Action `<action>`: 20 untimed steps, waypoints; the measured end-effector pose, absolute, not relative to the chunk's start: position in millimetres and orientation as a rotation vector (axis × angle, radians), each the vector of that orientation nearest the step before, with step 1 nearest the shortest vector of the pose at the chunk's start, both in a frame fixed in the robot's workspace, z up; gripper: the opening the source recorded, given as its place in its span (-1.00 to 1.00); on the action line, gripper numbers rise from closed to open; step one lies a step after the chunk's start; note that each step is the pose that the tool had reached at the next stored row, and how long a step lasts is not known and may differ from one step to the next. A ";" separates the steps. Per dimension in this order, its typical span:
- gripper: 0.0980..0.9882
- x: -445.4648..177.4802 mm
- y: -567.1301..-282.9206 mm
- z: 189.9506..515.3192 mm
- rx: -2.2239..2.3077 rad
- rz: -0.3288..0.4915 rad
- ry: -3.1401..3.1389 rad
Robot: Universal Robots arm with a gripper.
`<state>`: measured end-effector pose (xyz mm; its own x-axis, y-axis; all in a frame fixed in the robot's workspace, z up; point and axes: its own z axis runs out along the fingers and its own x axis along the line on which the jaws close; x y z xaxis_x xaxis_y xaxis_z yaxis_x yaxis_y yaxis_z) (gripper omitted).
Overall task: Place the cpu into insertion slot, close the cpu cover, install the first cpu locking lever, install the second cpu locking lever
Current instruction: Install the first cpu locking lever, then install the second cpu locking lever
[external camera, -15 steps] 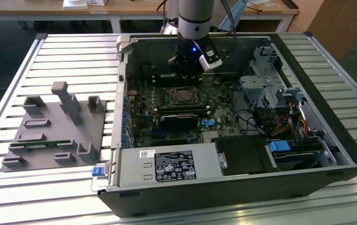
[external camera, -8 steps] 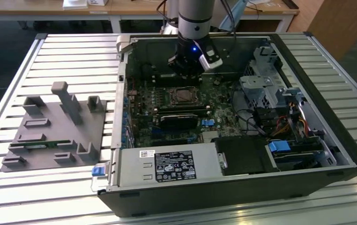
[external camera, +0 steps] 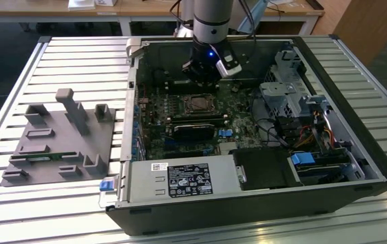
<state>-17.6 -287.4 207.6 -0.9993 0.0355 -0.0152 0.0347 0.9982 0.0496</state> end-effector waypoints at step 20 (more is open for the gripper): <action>-0.98 -17.6 -303.1 207.6 0.055 0.077 3.124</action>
<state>-17.6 -303.1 207.6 -0.9993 0.0354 -0.0153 0.0346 0.9982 0.0497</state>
